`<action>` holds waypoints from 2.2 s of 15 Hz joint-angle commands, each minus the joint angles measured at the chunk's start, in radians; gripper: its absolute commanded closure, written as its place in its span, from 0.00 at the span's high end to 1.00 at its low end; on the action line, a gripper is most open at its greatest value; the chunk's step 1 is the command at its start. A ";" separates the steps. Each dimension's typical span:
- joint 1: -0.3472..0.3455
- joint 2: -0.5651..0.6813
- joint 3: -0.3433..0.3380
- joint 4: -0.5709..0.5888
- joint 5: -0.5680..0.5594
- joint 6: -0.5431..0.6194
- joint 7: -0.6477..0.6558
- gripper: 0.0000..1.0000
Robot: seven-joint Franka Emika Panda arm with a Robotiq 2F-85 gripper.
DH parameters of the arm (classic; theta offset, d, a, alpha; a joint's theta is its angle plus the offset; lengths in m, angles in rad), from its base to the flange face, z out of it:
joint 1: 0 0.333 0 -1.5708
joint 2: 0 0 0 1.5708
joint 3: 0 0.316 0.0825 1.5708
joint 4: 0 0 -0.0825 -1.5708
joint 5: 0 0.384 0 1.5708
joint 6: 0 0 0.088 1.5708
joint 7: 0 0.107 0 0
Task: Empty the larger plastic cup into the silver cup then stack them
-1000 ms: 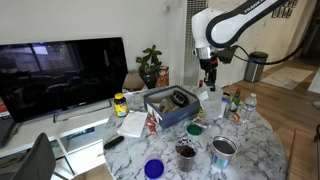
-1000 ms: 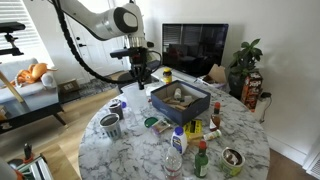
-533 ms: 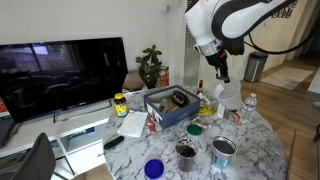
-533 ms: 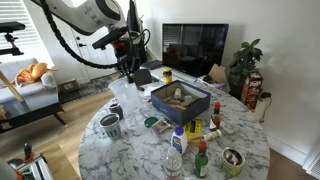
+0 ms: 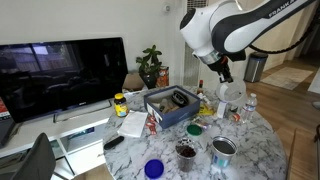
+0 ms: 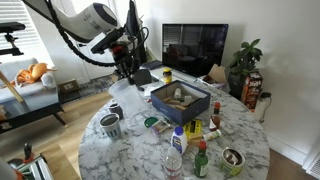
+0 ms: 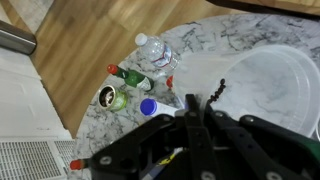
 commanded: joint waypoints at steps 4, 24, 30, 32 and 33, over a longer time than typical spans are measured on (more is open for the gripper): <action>0.114 0.085 0.096 0.016 -0.032 -0.153 0.059 0.01; 0.293 0.366 0.137 0.143 -0.025 -0.309 0.252 0.01; 0.354 0.468 0.109 0.218 -0.048 -0.378 0.398 0.01; 0.371 0.492 0.098 0.238 -0.063 -0.403 0.432 0.01; 0.379 0.504 0.094 0.249 -0.070 -0.420 0.444 0.01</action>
